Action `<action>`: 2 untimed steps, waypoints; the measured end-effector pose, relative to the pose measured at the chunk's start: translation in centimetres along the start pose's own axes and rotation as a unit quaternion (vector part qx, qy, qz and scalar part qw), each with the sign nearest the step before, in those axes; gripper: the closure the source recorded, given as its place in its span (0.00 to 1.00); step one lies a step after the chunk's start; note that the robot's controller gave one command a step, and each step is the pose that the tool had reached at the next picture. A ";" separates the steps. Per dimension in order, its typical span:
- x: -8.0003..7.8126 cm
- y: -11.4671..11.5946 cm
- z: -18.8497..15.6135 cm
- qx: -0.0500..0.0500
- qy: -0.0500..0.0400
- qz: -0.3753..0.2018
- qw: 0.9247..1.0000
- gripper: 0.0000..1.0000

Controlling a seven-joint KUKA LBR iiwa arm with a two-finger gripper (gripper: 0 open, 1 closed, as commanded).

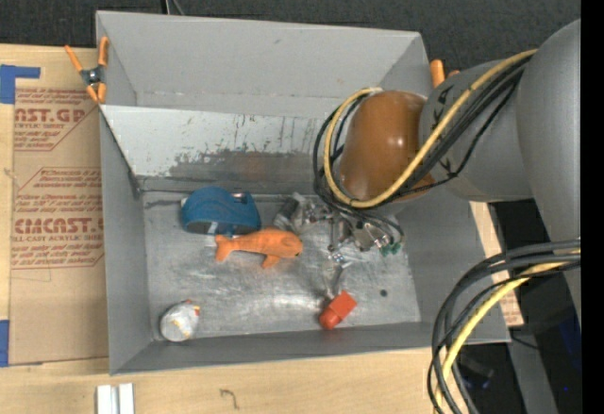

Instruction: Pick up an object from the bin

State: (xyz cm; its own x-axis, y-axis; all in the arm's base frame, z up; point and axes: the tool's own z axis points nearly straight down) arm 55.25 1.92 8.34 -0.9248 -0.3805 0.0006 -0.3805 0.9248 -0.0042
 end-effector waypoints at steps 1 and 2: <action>0.0 0.0 0.0 0.000 0.000 0.000 1.000 0.00; -3.8 7.9 0.6 -0.003 -0.002 -0.024 1.000 1.00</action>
Offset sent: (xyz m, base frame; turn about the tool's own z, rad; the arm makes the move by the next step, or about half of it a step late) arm 0.0046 0.0864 -0.0062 -0.0472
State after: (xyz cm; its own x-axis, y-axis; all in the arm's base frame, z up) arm 55.72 10.70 7.70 -0.9053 -0.4248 -0.0024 -0.4248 0.9053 0.0008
